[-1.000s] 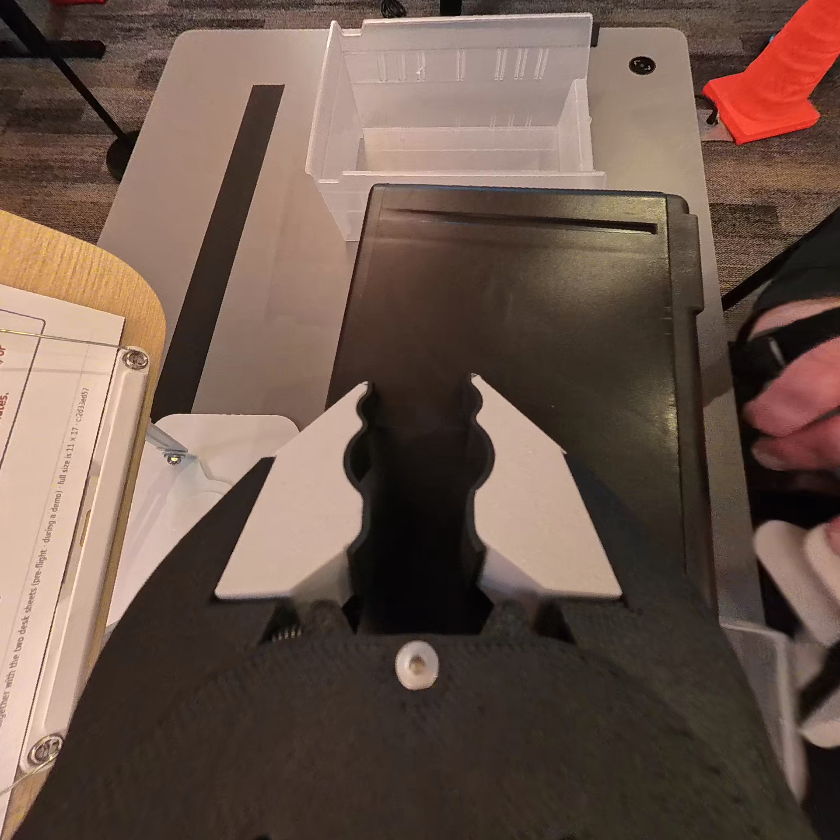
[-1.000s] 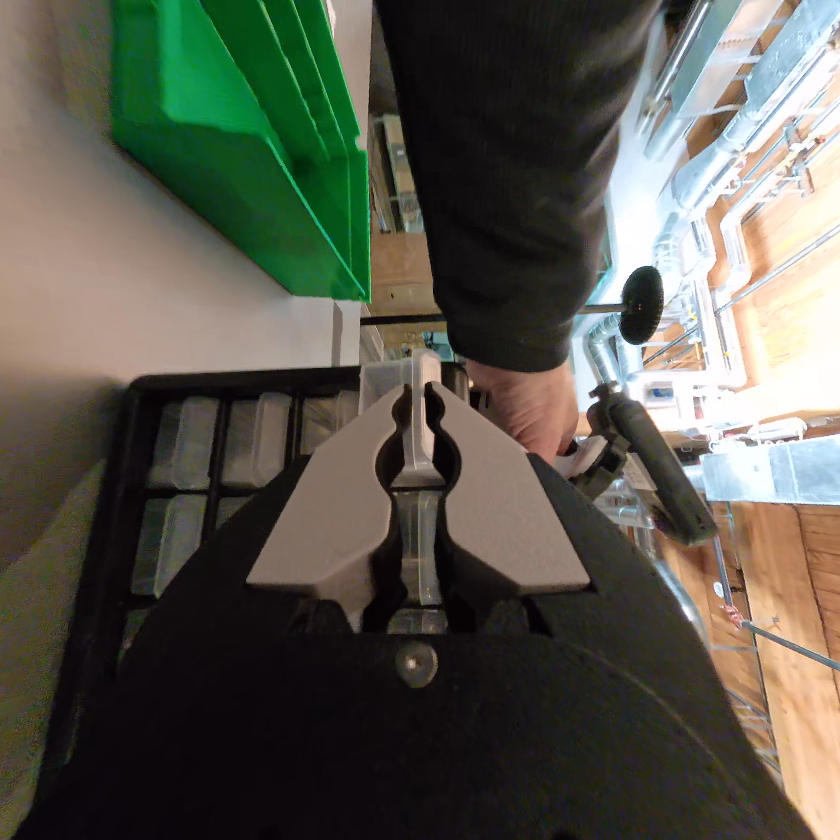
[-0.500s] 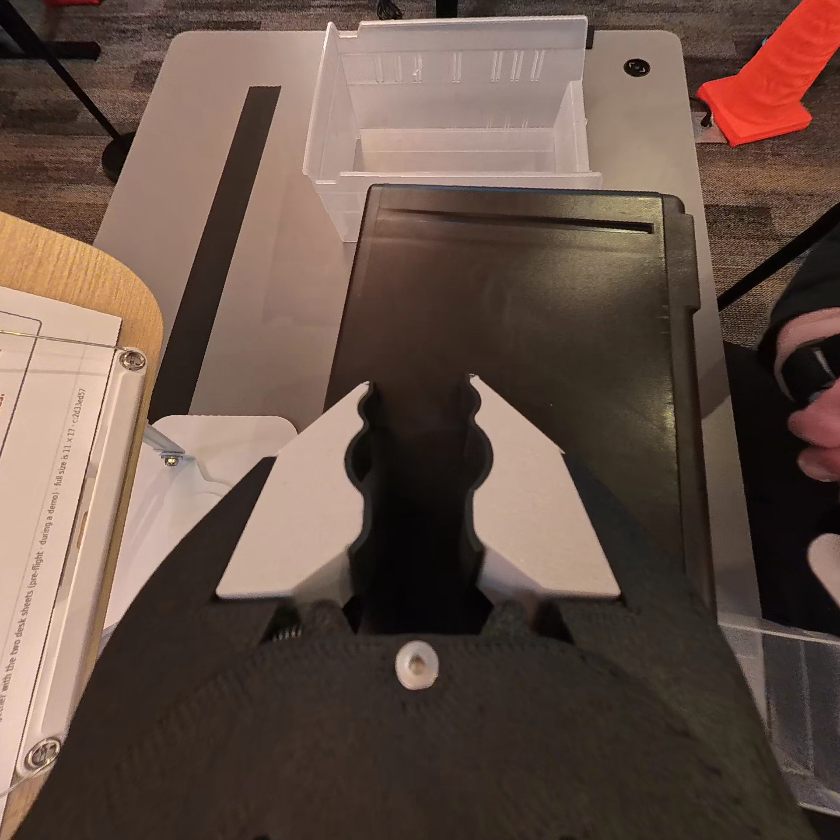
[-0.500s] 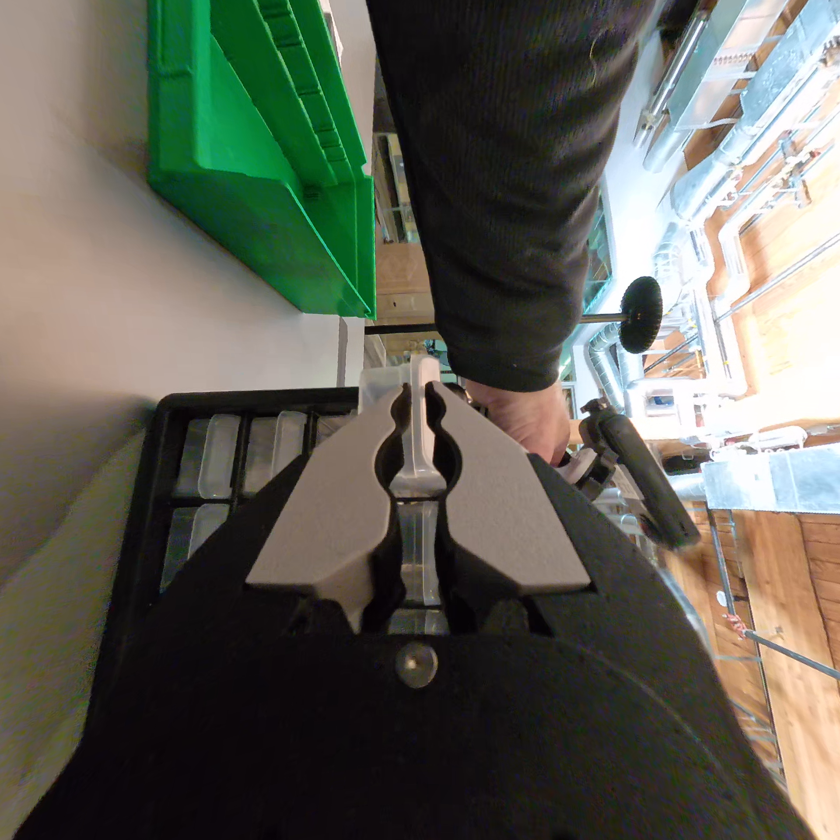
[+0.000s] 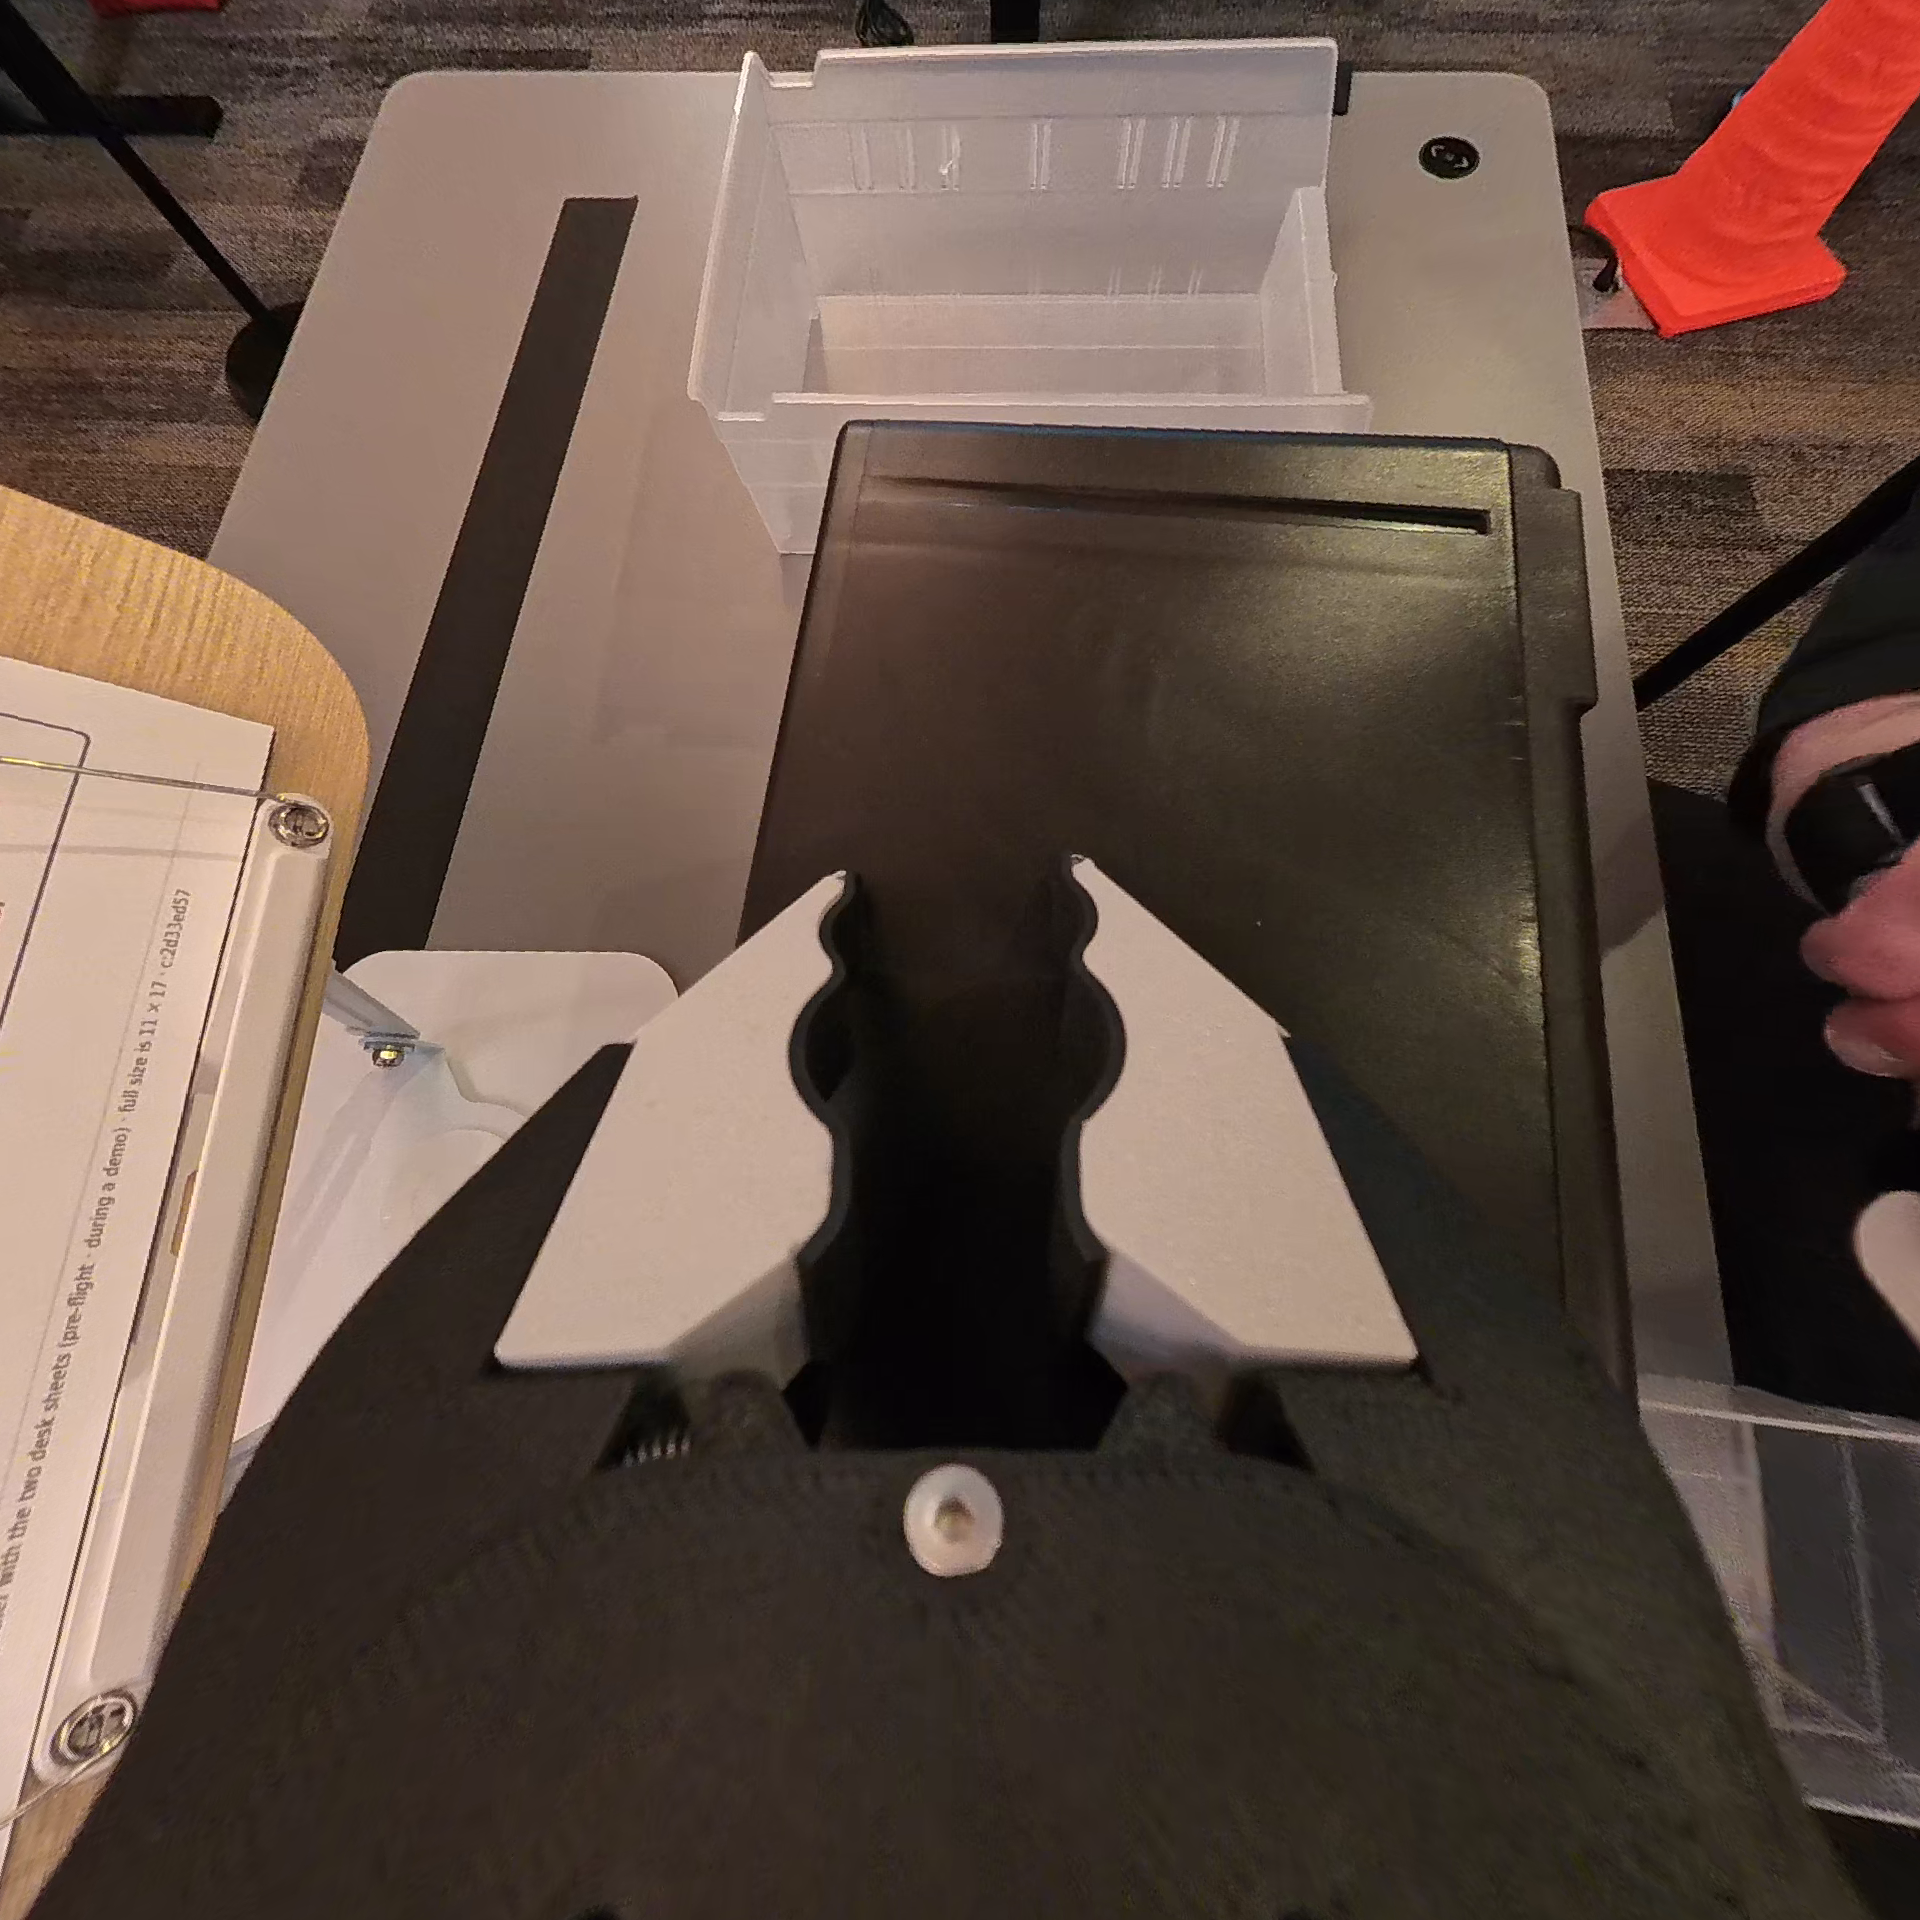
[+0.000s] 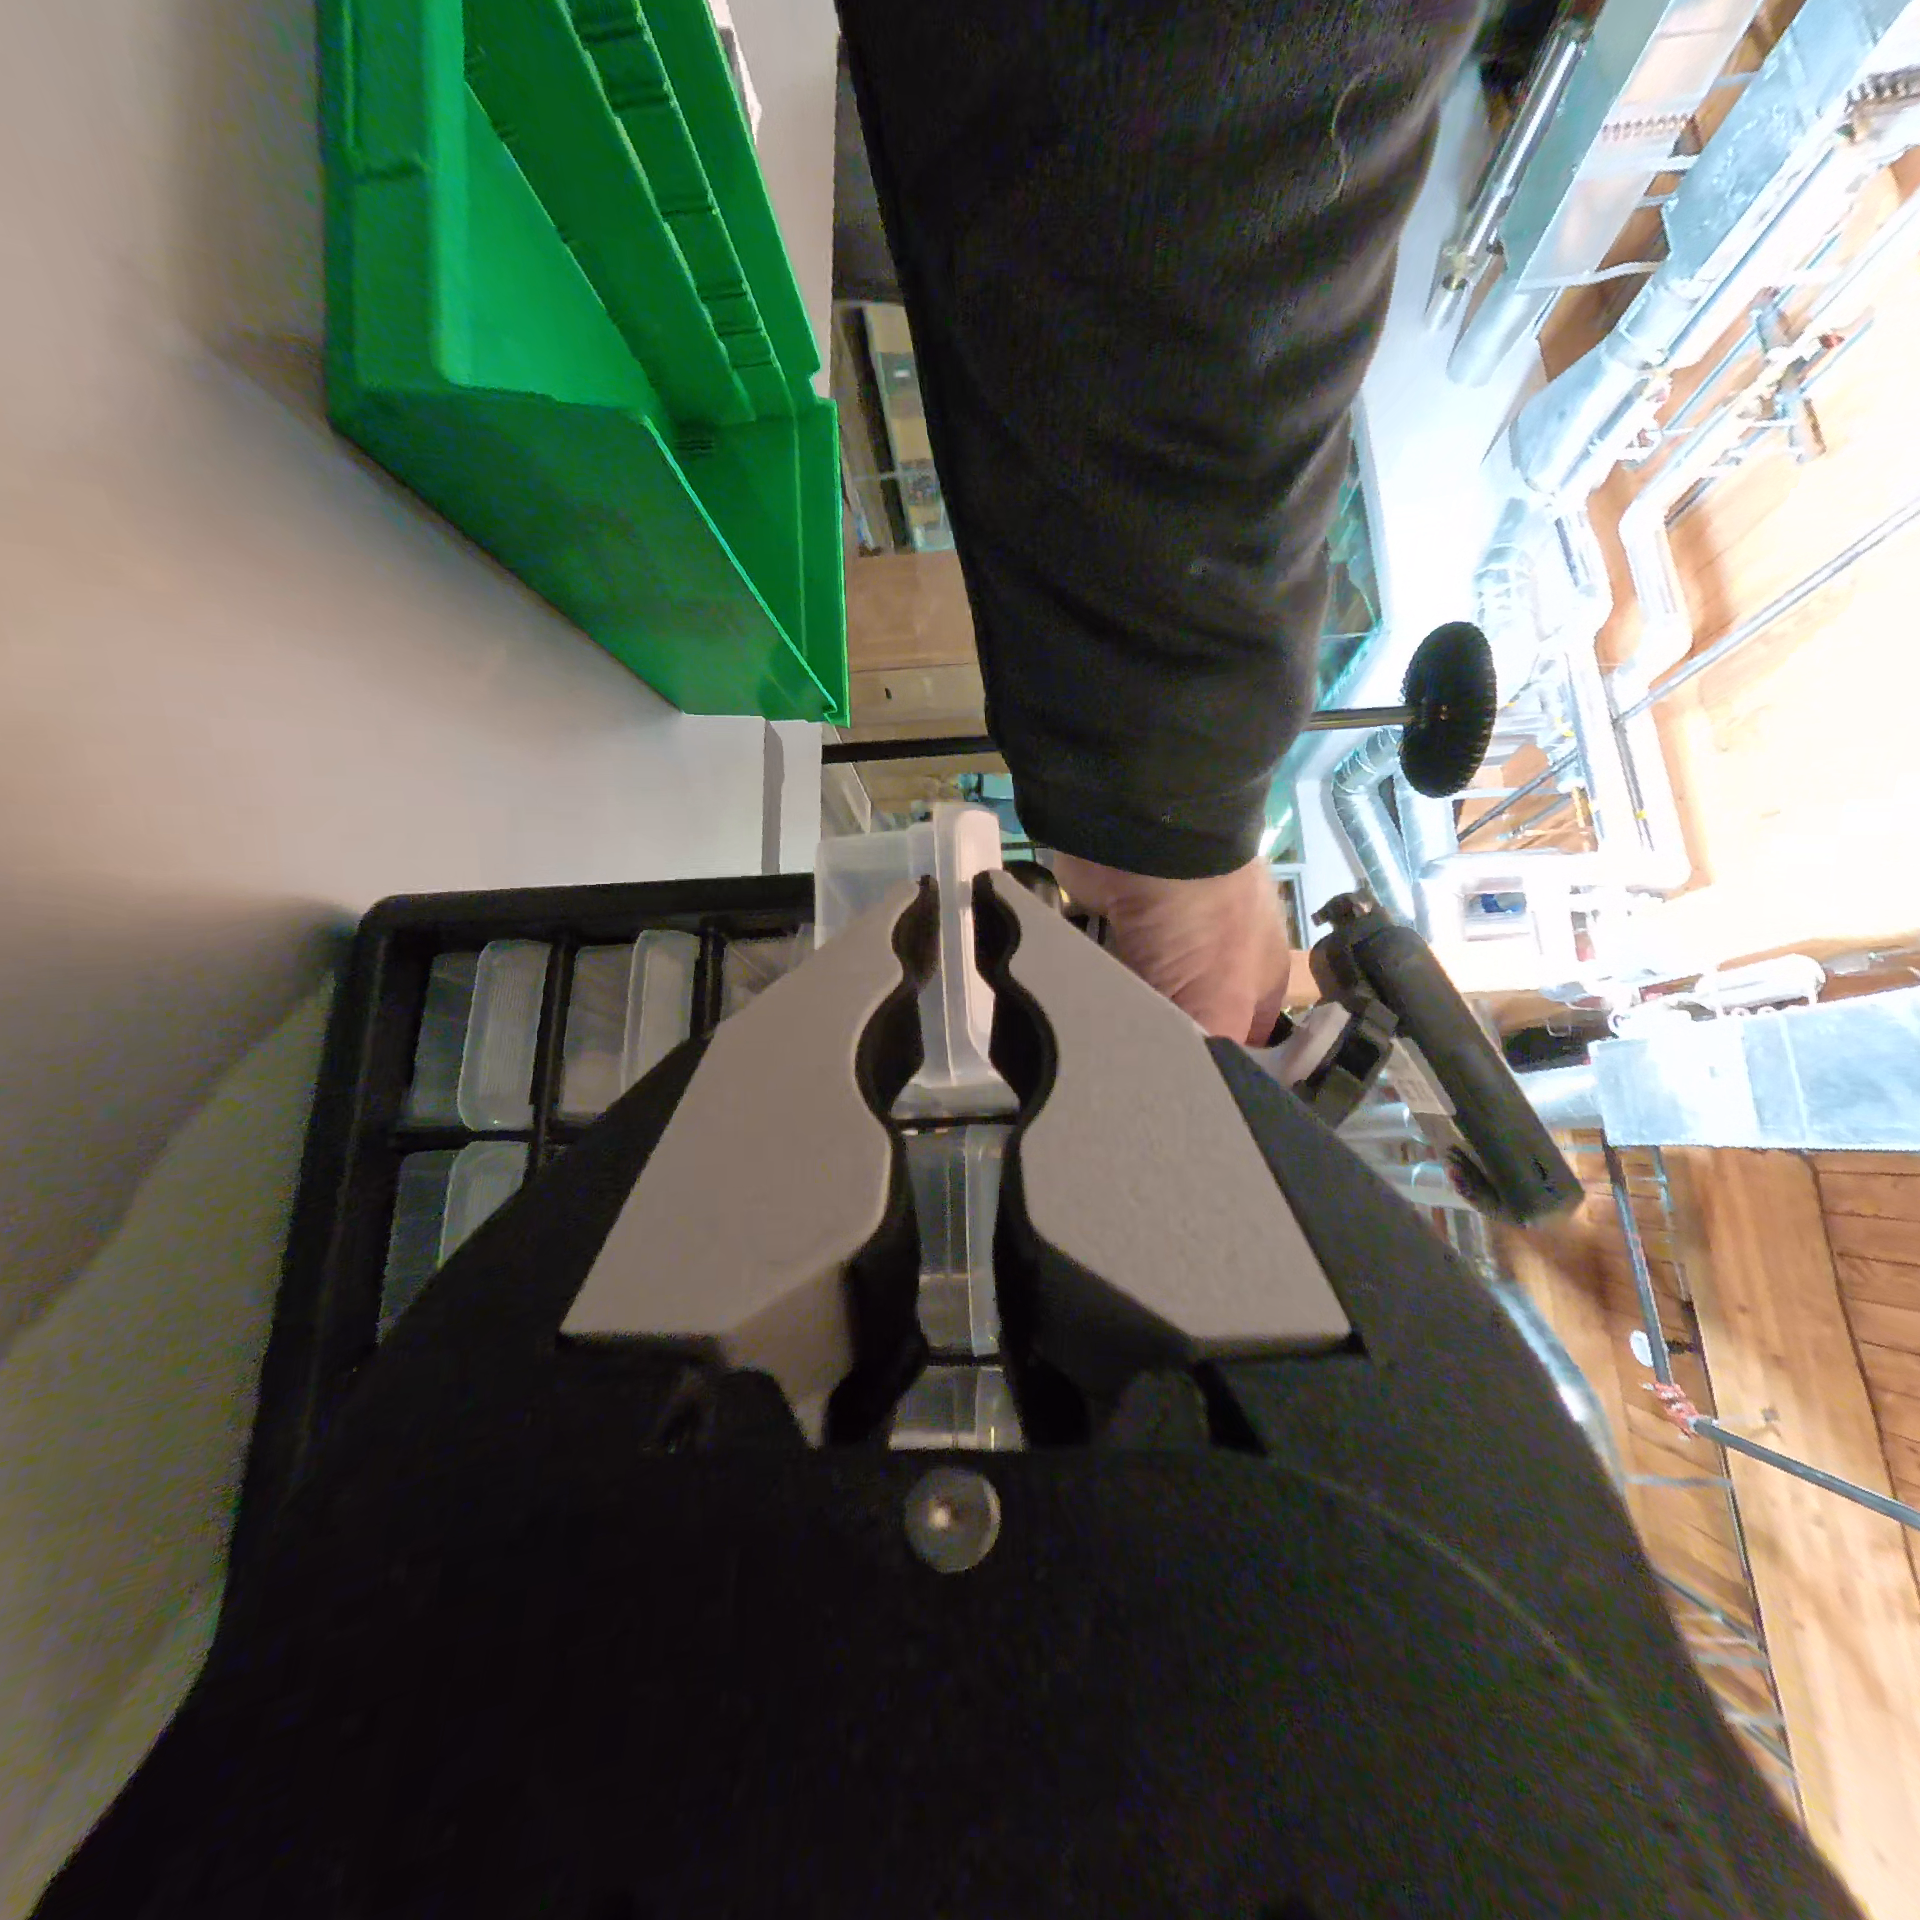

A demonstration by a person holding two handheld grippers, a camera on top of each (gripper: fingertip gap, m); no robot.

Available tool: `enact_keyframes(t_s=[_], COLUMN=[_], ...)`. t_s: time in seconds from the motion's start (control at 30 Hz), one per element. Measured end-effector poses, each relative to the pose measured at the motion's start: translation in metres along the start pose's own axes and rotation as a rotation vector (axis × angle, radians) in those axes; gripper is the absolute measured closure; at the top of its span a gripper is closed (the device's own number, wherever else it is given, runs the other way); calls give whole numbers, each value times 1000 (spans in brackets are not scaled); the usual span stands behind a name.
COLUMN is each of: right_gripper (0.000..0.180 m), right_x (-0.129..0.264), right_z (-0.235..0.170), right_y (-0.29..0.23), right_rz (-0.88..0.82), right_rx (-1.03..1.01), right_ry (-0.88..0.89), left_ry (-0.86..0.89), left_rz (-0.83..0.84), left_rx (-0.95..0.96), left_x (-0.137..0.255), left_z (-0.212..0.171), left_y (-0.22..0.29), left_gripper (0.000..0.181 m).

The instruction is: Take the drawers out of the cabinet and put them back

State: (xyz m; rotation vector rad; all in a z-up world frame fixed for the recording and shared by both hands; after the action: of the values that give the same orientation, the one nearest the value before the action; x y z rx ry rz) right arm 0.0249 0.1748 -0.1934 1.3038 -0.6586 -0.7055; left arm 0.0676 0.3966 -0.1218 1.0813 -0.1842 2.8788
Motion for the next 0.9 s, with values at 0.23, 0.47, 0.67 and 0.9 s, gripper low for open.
enact_keyframes(t_s=[0.23,0.47,0.67,0.9], right_gripper=[171,169,171,173], right_x=[6,0,4,16], right_z=[2,-6,-2,11], right_y=[0,-2,1,2], right_rz=[-20,-43,-22,3], right_rx=[-21,-15,-19,-36], right_ry=[10,-40,-20,-18], left_ry=[1,1,2,2], left_rz=[-4,-4,-7,-9], left_rx=[1,2,4,5], left_x=[0,0,0,0], left_z=[0,0,0,0], left_y=[0,0,-1,-1], left_gripper=[145,145,145,145])
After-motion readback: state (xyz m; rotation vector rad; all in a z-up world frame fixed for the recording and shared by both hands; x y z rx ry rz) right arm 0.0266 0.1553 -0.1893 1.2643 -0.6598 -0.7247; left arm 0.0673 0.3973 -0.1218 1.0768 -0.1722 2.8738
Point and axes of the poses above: each gripper's, where its closed fingertips meet, x back along the fingers, z out of its top, y = z × x across the jaws, the point moved 8 cm from there along x, back along the fingers, and after that the axes turned 4 degrees about -x, right-handed, at the moved point
